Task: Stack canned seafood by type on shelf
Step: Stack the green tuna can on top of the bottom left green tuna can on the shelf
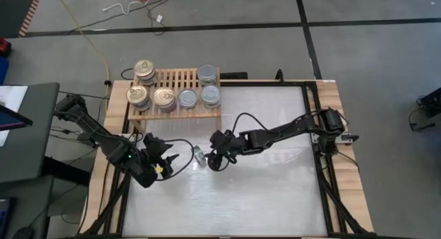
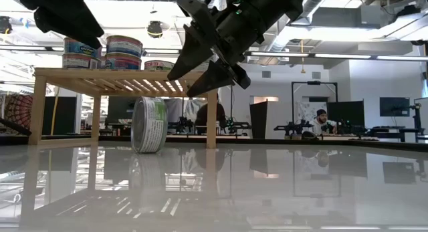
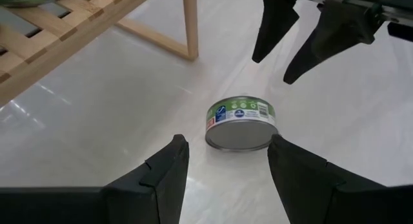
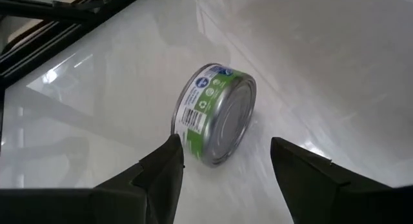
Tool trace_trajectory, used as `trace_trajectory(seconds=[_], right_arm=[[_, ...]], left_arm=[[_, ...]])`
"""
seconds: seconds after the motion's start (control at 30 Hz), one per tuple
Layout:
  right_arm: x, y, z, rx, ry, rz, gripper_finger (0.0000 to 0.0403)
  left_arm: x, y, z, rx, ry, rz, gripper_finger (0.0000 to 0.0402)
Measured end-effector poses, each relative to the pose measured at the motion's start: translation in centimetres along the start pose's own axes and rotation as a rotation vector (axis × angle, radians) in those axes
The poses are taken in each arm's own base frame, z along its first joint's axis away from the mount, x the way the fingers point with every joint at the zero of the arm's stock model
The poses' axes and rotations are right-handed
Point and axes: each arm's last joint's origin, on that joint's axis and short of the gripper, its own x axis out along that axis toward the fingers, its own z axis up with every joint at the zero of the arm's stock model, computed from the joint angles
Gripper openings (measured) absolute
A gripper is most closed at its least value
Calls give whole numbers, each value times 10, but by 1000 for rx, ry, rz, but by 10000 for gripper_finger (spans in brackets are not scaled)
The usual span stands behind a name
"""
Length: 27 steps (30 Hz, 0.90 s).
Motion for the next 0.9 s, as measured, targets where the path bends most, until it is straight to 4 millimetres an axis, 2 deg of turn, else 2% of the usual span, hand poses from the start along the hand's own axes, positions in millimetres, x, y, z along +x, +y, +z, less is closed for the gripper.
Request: trace_trajectory(seconds=[0.2,0.33,0.7,0.9], right_arm=[[0,0,-1,39,8,-1,256],[0,-1,0,56,8,-1,272],[1,-3,1,83,4,-5,394],[1,0,4,171,-33,16,384]], left_arm=[[0,0,0,-2,0,1,203],[0,0,0,-5,0,1,203],[0,0,0,-2,0,1,203],[0,0,0,-2,0,1,203]])
